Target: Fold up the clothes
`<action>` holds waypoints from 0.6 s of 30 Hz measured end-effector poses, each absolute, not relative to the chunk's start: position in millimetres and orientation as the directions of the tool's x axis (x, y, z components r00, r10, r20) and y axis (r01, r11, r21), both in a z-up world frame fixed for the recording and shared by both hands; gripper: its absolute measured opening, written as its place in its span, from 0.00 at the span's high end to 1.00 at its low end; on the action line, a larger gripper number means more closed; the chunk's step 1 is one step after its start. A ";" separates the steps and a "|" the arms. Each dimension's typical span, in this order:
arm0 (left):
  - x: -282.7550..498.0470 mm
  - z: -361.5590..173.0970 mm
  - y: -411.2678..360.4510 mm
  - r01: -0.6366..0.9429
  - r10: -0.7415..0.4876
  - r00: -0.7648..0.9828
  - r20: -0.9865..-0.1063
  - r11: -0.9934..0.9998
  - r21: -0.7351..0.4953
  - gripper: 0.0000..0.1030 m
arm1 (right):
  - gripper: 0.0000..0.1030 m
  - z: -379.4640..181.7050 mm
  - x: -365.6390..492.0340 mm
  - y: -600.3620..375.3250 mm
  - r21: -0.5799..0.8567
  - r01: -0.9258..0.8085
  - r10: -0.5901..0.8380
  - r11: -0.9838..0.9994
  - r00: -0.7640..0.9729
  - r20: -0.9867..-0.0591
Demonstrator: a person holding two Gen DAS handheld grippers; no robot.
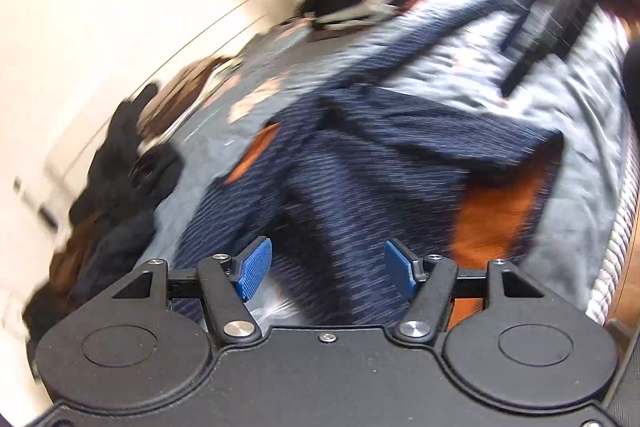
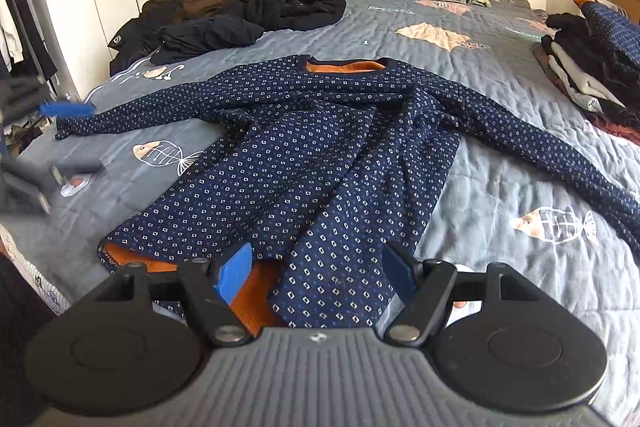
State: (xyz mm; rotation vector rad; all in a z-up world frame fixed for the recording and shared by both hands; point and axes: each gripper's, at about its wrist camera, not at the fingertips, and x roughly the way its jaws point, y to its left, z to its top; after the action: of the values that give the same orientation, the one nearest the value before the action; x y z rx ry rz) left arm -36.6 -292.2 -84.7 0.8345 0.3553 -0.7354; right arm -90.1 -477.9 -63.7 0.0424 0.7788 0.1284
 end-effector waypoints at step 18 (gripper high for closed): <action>-31.8 -168.3 -369.3 0.648 -0.343 0.756 -0.557 0.505 0.570 0.91 | 0.31 -93.8 -106.8 -476.1 -0.003 -0.138 0.093 0.990 0.682 -0.725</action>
State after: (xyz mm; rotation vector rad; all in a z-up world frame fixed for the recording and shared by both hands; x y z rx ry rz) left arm -31.8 -369.3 -168.3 0.8487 0.4002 -0.6178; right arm -106.8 -476.1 -93.8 -0.0585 0.8095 0.1296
